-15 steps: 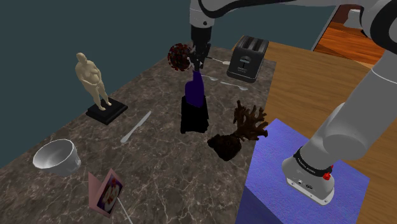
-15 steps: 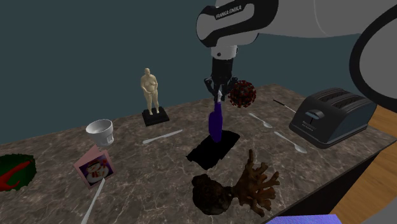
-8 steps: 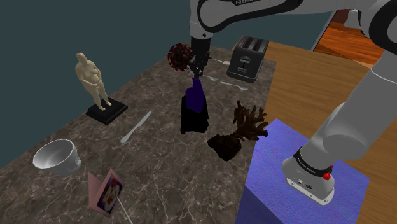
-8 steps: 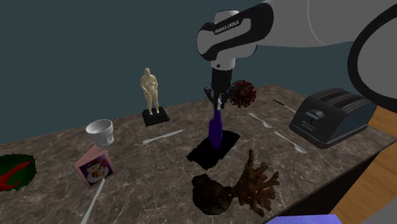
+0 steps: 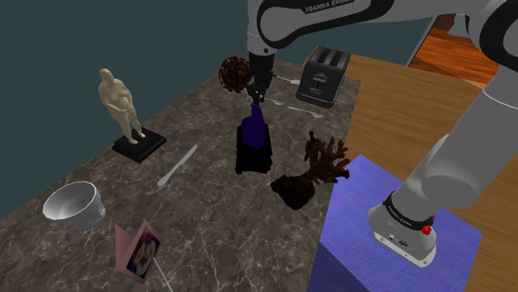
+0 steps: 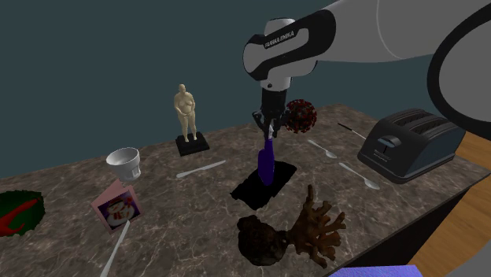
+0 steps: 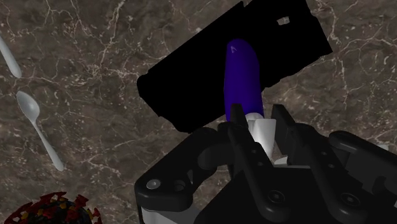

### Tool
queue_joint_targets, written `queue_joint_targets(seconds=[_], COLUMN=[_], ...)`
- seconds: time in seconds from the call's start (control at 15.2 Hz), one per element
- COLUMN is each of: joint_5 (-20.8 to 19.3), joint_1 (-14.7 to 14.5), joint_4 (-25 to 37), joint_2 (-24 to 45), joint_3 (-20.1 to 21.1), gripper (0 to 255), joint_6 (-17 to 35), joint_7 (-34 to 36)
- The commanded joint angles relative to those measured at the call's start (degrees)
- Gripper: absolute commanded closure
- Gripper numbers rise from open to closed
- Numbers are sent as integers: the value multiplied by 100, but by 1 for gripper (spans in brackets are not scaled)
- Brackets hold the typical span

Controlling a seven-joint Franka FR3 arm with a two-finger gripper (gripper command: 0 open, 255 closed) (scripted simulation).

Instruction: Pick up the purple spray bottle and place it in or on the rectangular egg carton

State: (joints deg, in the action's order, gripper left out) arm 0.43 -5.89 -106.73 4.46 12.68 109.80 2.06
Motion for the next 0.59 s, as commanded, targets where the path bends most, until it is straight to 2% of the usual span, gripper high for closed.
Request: queue_joint_targets(seconds=[0.0,0.07,0.4,0.53], joint_5=[0,0,0,10], joint_1=[0,0,0,5], joint_4=[0,0,-1,327], joint_2=[-1,-1,-1,-50], joint_3=[0,0,0,-3], gripper=[255,0,0,0], joint_6=[1,1,2,-374], joint_7=[0,0,0,-7])
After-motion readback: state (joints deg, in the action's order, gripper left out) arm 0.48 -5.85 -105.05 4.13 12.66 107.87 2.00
